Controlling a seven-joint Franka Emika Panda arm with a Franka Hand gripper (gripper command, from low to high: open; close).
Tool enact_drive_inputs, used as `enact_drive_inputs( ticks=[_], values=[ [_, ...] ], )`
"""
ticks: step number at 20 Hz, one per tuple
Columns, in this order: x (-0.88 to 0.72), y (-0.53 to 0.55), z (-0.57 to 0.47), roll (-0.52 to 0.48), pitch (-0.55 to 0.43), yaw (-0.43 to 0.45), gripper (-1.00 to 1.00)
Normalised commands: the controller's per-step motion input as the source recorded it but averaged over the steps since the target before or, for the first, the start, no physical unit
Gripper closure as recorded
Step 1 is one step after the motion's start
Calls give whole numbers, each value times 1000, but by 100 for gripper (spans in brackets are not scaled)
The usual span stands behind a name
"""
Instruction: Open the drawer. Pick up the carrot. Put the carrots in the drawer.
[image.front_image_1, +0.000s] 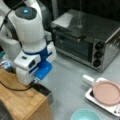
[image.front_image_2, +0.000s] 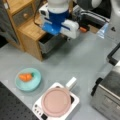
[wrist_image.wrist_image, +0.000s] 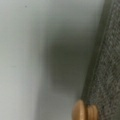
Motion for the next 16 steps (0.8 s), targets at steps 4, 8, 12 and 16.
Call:
enact_drive_inputs(
  ticks=[4, 8, 12, 16],
  values=[
    [-83, -59, -172, 24, -122, 30, -100],
    [-72, -60, -143, 52, -115, 47, -100],
    [-82, -3, -203, 88, -135, 22, -100],
    [-94, 76, -213, 106, -151, -11, -100]
  ],
)
